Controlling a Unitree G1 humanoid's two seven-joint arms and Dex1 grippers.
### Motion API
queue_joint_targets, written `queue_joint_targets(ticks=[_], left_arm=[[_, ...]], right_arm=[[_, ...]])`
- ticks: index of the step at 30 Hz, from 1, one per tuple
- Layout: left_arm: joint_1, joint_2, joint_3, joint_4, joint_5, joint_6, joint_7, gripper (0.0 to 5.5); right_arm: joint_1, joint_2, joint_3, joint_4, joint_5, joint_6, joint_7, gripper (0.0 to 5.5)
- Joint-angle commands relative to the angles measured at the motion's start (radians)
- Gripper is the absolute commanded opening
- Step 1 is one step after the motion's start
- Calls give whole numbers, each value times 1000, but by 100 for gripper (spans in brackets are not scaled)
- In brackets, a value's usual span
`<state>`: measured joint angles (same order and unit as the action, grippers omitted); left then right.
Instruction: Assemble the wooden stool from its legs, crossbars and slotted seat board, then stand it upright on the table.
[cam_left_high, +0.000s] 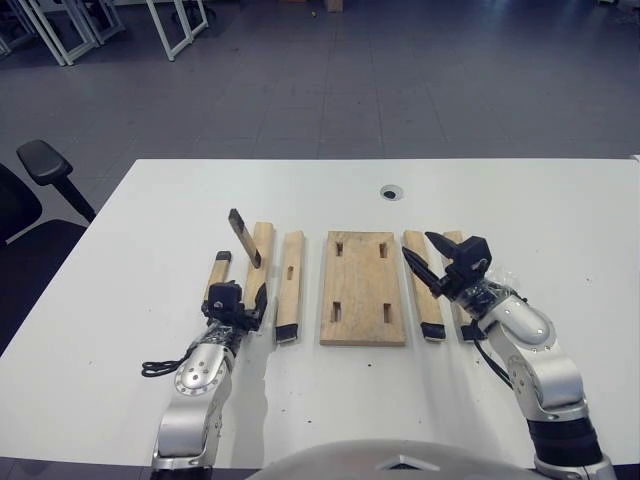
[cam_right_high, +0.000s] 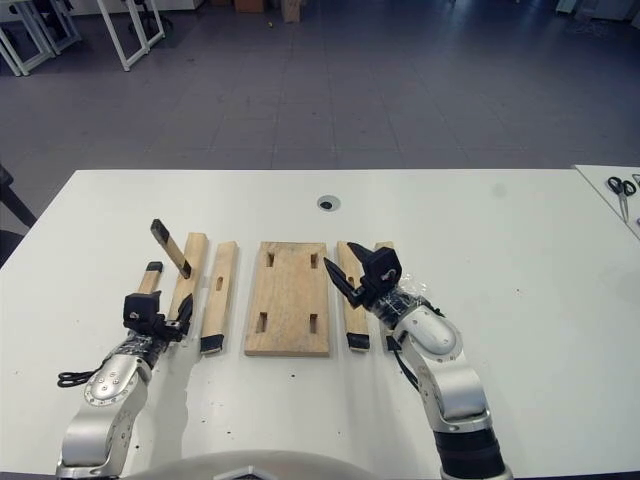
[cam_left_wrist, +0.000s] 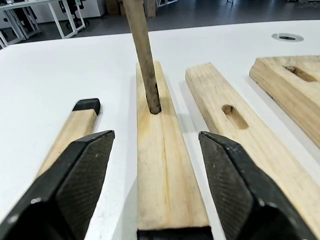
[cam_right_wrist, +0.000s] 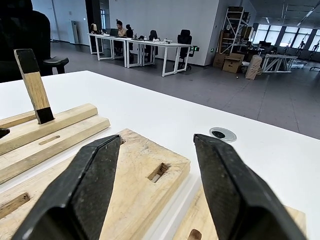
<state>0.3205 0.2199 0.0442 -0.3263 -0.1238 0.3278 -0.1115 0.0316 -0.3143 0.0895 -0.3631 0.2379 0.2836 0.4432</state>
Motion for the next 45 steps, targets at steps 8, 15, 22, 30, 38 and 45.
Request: queue_joint_targets(ticks=[8,15,22,30,38,45], left_arm=[[-18,-12,-3,48,30,139,10,294],[-154,-87,101,7,-146,261,1,206],[-433,-150,226,15,-650,409,-190,206],[-512,-30,132,26,-884,550,-503,206],[-500,84,75,-40,-1058,690,-618,206],[-500,106,50,-32,-1066,698,-614,206]], right_arm=[[-19,-7,-7,12,-3,7,3,267],[-71,62,-73,6,107,96,-53,267],[-169,165,-198,2,478,359,-88,375],[-208,71,-367,48,1117,677,-26,401],[-267,7,-326,94,1289,742,-22,401],[-297,-38,-258,69,1308,768,44,401]])
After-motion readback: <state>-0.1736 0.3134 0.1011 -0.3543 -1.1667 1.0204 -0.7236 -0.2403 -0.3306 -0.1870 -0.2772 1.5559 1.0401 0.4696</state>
